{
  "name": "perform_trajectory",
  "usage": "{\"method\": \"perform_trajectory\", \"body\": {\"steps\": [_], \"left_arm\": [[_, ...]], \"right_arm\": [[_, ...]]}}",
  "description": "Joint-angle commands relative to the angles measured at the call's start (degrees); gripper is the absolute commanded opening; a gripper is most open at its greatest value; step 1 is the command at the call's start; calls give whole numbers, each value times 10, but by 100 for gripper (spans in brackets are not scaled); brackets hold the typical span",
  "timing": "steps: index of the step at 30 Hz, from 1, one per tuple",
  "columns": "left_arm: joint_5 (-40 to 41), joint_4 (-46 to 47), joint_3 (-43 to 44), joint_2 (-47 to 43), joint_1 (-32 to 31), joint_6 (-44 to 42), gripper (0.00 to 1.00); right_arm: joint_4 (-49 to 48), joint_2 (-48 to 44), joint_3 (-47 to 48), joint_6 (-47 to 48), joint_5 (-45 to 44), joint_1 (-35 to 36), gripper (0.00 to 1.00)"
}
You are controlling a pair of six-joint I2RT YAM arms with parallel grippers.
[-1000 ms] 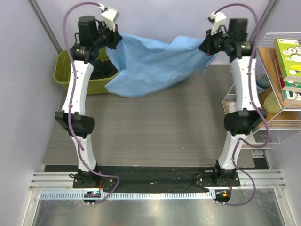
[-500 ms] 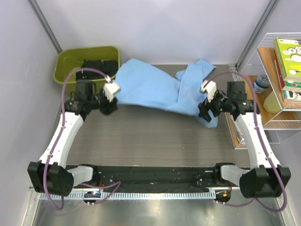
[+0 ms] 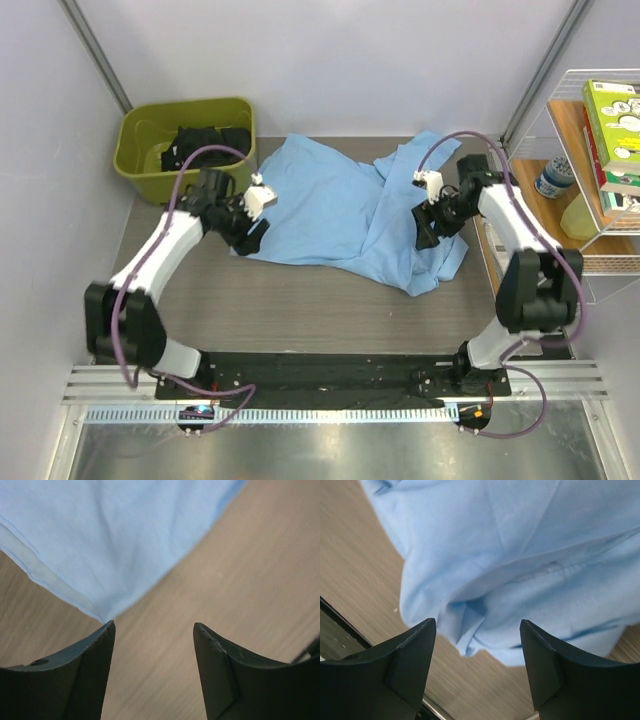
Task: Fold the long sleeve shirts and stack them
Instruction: Flatten the shirt out
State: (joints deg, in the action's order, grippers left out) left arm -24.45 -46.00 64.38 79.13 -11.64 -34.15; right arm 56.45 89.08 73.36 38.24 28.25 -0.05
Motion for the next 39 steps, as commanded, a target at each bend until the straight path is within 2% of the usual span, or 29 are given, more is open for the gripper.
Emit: {"method": "perform_trajectory", "body": {"steps": [1, 5, 8, 9, 10, 14, 19, 31, 33, 35, 36, 38, 39], "left_arm": [[72, 85, 87, 151, -20, 96, 60], [118, 89, 145, 256, -29, 118, 56], [146, 77, 145, 291, -34, 117, 54], [157, 74, 137, 297, -36, 111, 53], [168, 71, 119, 299, -37, 98, 51], [210, 64, 61, 287, -36, 66, 45], [205, 50, 35, 255, -35, 64, 44], [198, 28, 51, 236, -35, 82, 48], [202, 26, 51, 233, -35, 80, 48], [204, 24, 51, 233, -35, 80, 48], [206, 24, 52, 232, -34, 80, 48], [207, 24, 56, 229, -35, 81, 48], [205, 24, 58, 225, -35, 83, 48]], "right_arm": [[-9, 113, 59, -120, 16, 1, 69], [-42, 146, 114, -187, 1, 1, 67], [-90, 154, 150, -255, -14, 1, 70], [-105, 160, 159, -273, -47, 1, 70], [-117, 167, 168, -303, -62, 1, 70], [-134, 216, 223, -320, -127, 1, 71], [-150, 279, 259, -323, -162, 1, 70], [-165, 365, 306, -334, -125, 1, 61], [-165, 370, 310, -337, -112, 1, 48], [-162, 369, 315, -338, -104, 1, 31], [-158, 363, 318, -339, -100, 1, 18], [-144, 350, 324, -340, -68, -2, 4], [-141, 326, 322, -341, -52, -5, 1]]}}
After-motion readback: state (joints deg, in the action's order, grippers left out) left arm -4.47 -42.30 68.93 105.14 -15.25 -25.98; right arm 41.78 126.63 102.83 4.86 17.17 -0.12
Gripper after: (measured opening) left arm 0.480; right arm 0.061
